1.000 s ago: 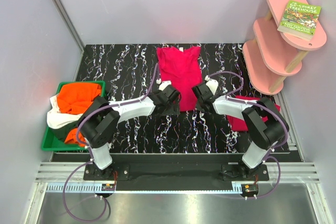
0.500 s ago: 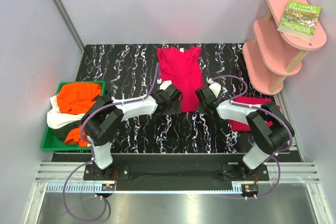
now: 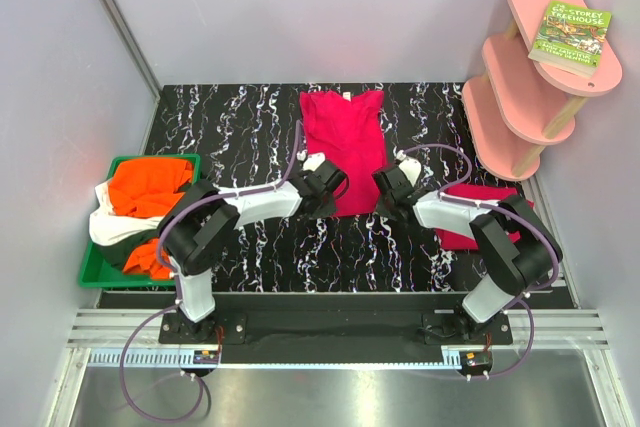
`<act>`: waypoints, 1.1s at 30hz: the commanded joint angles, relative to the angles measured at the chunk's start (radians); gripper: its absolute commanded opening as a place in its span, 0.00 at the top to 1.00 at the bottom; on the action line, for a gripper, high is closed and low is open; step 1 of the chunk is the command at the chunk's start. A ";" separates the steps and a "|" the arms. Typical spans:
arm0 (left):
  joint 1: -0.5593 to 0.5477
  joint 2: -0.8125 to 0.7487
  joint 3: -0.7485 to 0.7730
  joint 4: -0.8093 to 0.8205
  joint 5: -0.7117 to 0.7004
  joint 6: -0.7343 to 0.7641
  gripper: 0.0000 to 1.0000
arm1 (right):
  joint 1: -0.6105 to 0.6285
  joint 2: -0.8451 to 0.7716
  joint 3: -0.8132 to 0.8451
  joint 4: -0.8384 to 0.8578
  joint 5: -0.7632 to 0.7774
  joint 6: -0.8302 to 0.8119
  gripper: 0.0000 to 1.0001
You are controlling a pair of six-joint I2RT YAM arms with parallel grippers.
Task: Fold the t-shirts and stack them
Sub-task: Grab one side of the 2/3 rectangular tshirt with both arms
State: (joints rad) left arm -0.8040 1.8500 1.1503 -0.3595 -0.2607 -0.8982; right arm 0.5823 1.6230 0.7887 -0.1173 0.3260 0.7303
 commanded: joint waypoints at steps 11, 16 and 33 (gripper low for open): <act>-0.044 -0.179 -0.158 -0.084 -0.052 -0.005 1.00 | 0.106 -0.127 -0.120 -0.205 -0.100 0.101 1.00; -0.089 -0.259 -0.251 -0.091 -0.048 -0.056 1.00 | 0.151 -0.201 -0.147 -0.248 -0.099 0.155 1.00; -0.256 -0.316 -0.305 -0.136 -0.104 -0.169 1.00 | 0.223 -0.429 -0.178 -0.383 0.010 0.208 0.70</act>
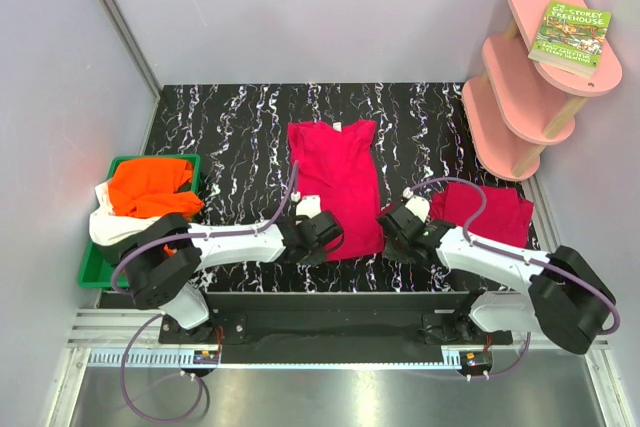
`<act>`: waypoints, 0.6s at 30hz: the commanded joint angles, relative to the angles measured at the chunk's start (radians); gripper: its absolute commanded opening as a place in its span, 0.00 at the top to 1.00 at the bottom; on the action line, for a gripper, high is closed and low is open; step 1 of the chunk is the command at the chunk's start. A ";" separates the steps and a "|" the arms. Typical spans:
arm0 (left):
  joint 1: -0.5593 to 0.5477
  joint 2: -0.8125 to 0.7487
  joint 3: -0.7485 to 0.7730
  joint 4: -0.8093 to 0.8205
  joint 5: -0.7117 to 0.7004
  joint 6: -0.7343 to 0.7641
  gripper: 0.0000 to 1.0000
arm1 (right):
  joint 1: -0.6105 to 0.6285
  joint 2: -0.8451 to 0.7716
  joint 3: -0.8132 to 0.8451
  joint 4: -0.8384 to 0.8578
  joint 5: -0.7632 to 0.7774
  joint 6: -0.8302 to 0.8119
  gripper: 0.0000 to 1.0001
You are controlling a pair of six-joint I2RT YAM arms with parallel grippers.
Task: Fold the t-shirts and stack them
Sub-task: Grab one side of the 2/3 rectangular tshirt with both arms
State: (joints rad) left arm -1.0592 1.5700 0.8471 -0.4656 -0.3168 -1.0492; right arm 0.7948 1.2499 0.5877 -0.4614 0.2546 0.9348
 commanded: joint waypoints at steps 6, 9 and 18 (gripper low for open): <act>-0.001 -0.036 0.000 -0.039 -0.056 -0.021 1.00 | 0.011 -0.037 0.037 -0.046 0.110 -0.001 0.60; -0.002 -0.039 -0.002 -0.042 -0.056 -0.023 1.00 | 0.011 -0.001 0.047 -0.036 0.118 -0.008 0.60; -0.002 -0.038 -0.006 -0.048 -0.057 -0.023 1.00 | 0.011 -0.009 0.096 -0.005 0.138 -0.059 0.52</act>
State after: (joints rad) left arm -1.0592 1.5635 0.8467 -0.4900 -0.3374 -1.0592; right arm 0.7979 1.2655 0.6334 -0.4911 0.3351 0.9081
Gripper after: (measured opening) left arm 0.031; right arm 0.463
